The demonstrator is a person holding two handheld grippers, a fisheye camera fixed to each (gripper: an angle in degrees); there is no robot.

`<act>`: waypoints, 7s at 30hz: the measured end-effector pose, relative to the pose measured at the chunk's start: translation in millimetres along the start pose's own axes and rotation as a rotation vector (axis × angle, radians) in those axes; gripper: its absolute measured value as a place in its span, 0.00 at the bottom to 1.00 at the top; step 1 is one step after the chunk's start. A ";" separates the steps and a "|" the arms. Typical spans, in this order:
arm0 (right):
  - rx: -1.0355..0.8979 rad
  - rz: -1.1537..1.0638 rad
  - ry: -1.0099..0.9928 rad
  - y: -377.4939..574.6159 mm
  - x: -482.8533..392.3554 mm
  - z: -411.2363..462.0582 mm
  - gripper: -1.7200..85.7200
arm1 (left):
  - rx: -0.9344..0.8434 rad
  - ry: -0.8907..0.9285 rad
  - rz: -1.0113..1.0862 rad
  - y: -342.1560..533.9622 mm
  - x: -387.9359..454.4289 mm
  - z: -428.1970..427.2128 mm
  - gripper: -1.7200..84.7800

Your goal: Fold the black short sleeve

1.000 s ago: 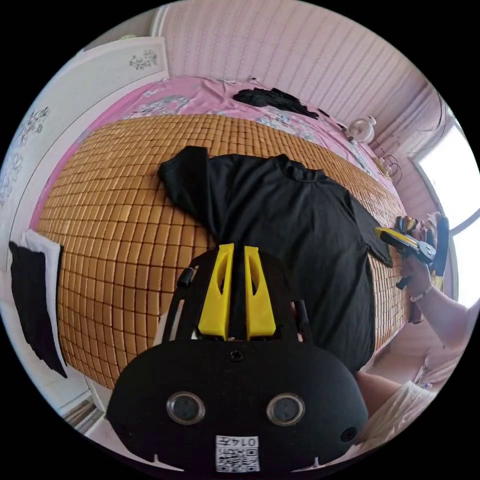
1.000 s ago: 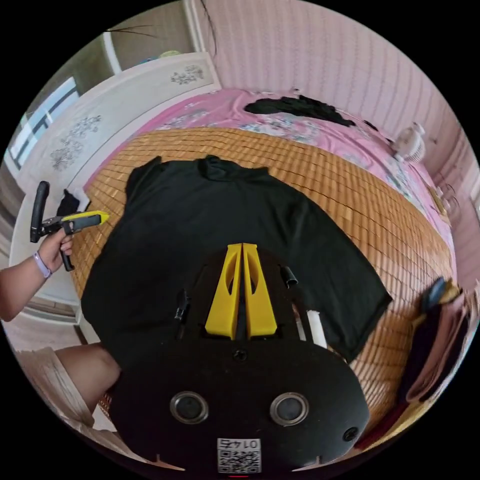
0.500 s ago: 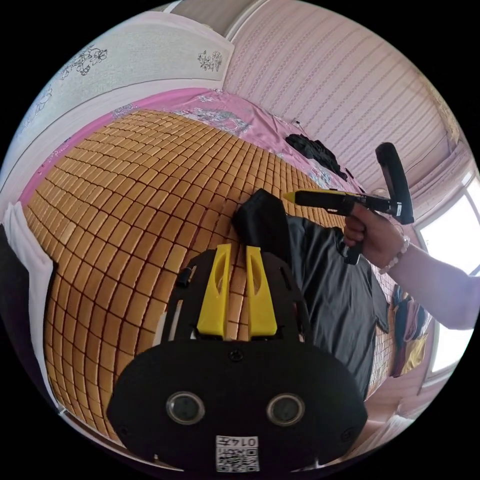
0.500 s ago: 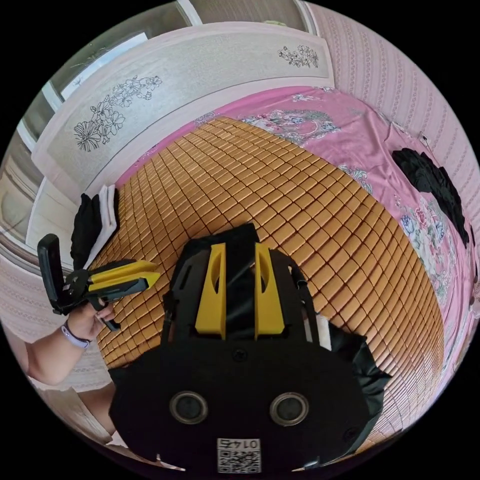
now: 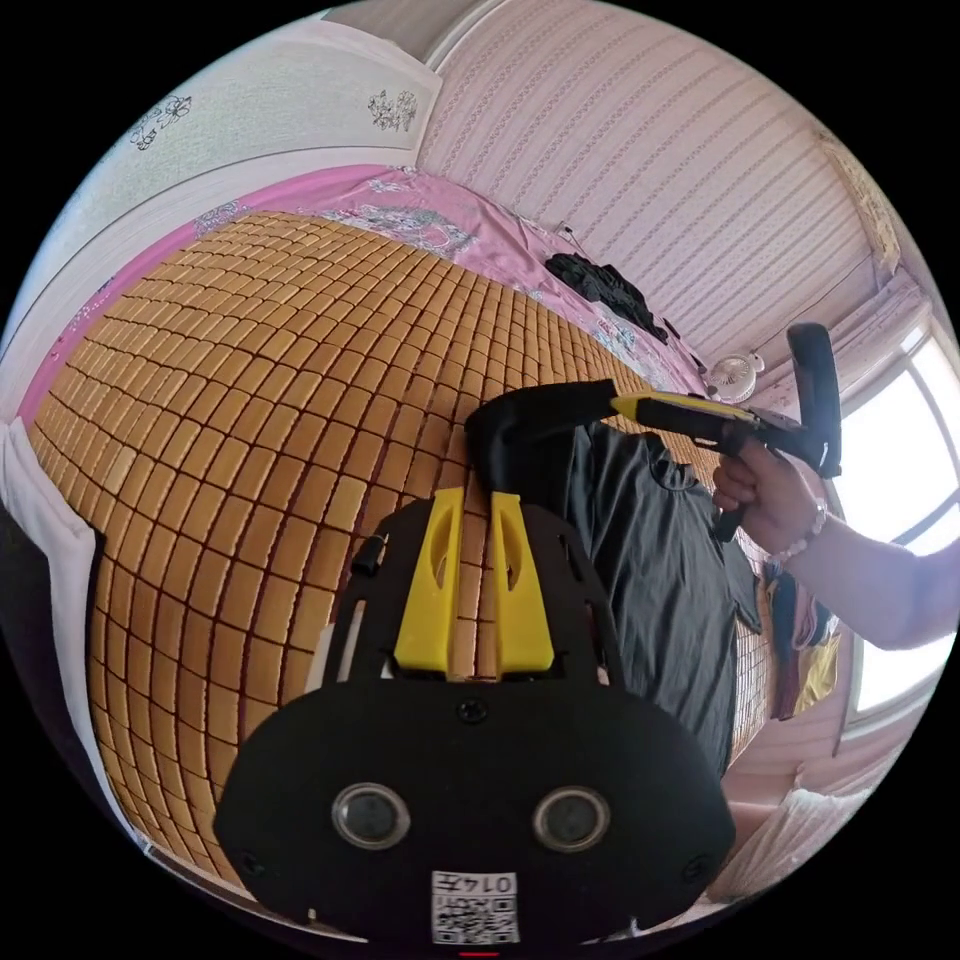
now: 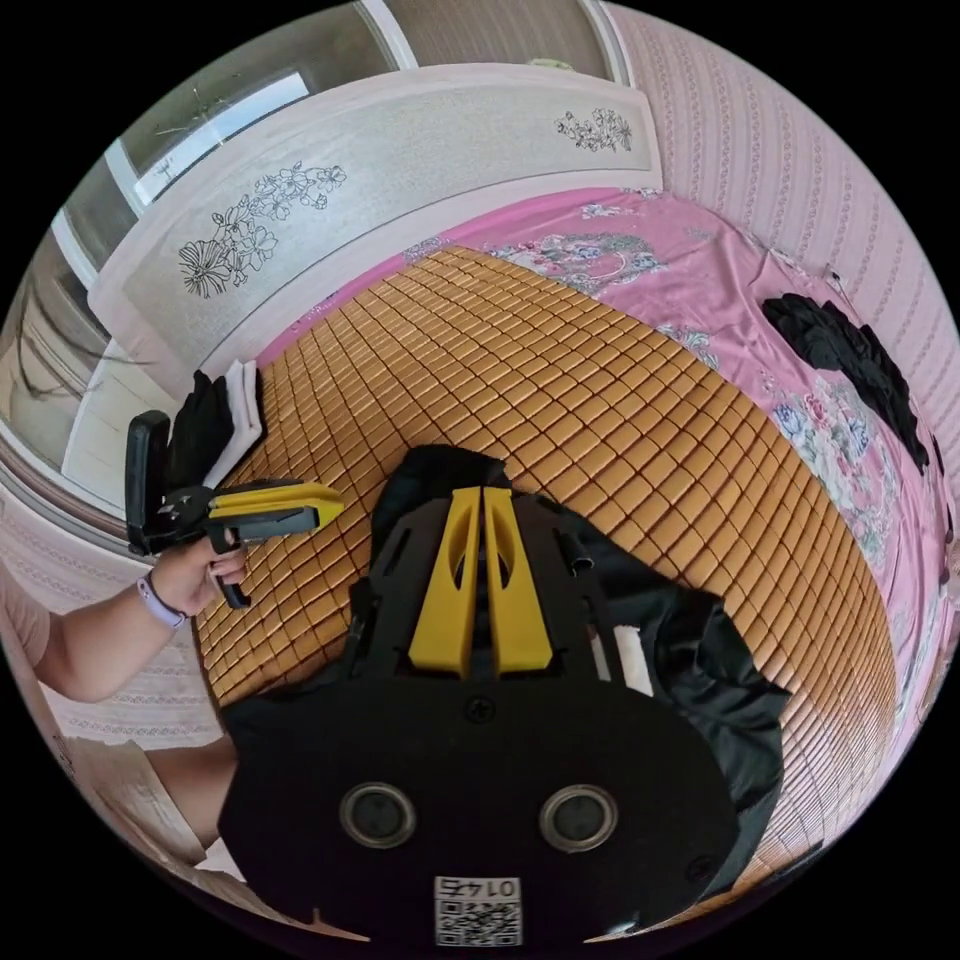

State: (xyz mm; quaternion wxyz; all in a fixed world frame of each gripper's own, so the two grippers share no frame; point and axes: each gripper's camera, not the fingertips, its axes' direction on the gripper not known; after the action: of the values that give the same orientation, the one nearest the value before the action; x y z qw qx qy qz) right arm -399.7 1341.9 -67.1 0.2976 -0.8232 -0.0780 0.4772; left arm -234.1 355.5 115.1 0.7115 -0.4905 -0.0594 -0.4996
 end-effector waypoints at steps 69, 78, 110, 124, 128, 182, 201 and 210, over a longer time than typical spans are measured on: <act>0.239 -0.025 -0.241 18.8 -40.2 7.4 0.03 | 0.219 -0.057 0.041 101.1 35.7 -128.3 0.01; 0.101 0.293 0.010 205.0 39.0 -134.7 0.07 | 0.052 0.369 0.381 128.1 185.1 -85.8 0.02; 0.108 0.097 0.190 45.5 63.0 -202.2 0.07 | -0.119 -0.003 0.271 109.2 222.8 93.6 0.09; 0.038 0.959 0.390 373.9 93.5 -395.5 0.03 | -0.429 0.398 0.639 154.9 393.8 184.8 0.08; 0.130 1.095 0.321 421.2 110.4 -435.0 0.06 | -0.425 0.408 0.782 140.1 443.8 211.2 0.09; 0.050 0.484 -0.197 320.7 20.9 -509.0 0.11 | -0.307 0.178 0.226 9.8 239.7 127.0 0.10; -0.021 0.492 0.154 183.7 230.1 -419.2 0.06 | -0.229 0.101 0.224 -151.6 175.6 201.3 0.14; 0.010 0.488 0.106 165.5 277.3 -423.6 0.03 | -0.303 0.038 0.373 -186.8 182.7 201.3 0.01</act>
State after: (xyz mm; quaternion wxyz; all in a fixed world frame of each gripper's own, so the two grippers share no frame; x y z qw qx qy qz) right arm 74.7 1146.2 -209.8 0.1815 -0.8400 0.1412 0.4915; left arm -205.9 385.1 442.4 0.7107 -0.5848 0.1213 -0.3718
